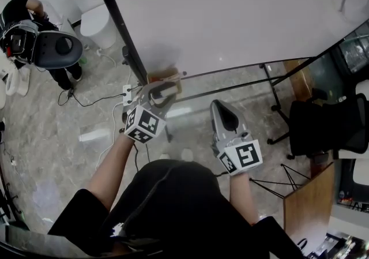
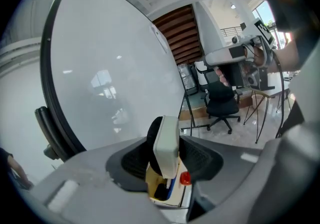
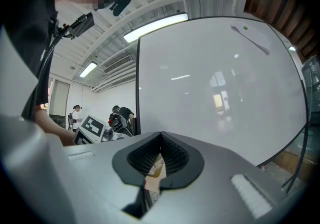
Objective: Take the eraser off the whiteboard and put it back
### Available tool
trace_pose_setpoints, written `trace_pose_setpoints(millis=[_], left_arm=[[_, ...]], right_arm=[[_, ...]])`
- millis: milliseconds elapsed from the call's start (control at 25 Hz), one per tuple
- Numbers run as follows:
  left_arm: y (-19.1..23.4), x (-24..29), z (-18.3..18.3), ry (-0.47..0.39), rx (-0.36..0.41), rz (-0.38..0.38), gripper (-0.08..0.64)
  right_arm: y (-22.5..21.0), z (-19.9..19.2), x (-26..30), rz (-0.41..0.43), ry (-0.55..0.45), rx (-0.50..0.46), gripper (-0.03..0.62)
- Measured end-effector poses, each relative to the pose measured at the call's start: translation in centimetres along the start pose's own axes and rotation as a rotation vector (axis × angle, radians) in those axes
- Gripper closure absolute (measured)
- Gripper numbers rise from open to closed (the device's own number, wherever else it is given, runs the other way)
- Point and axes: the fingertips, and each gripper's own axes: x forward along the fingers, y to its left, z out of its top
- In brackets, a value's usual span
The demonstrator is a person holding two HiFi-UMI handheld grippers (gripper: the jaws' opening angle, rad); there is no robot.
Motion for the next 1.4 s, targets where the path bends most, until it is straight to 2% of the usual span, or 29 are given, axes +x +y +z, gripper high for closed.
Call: trace_pose_setpoints(millis=[320, 680, 880, 1080, 1200, 1400], left_arm=[[0.7, -2.9, 1.6, -0.114, -0.076, 0.034, 0.37], [1.3, -6.1, 3.2, -0.181, -0.091, 0.068, 0.37], [2.9, -8.4, 4.0, -0.249, -0.194, 0.102, 0.37], [4.0, -10.6, 4.8, -0.308, -0.231, 0.143, 0.37], [4.2, -11.5, 5.1, -0.329, -0.217, 0.154, 0.37], [4.4, -13.5, 5.6, -0.383, -0.32, 0.188, 0.37]], right_arm=[[1.7, 0.3, 0.3, 0.017, -0.005, -0.012, 0.583], [3.3, 0.7, 0.8, 0.031, -0.015, -0.023, 0.583], [3.9, 1.0, 1.1, 0.033, -0.021, -0.03, 0.583], [4.3, 1.2, 1.6, 0.035, -0.028, -0.035, 0.583], [4.7, 1.5, 1.9, 0.043, -0.032, -0.04, 0.583], [5.1, 2.0, 1.7, 0.048, -0.044, -0.046, 0.583]])
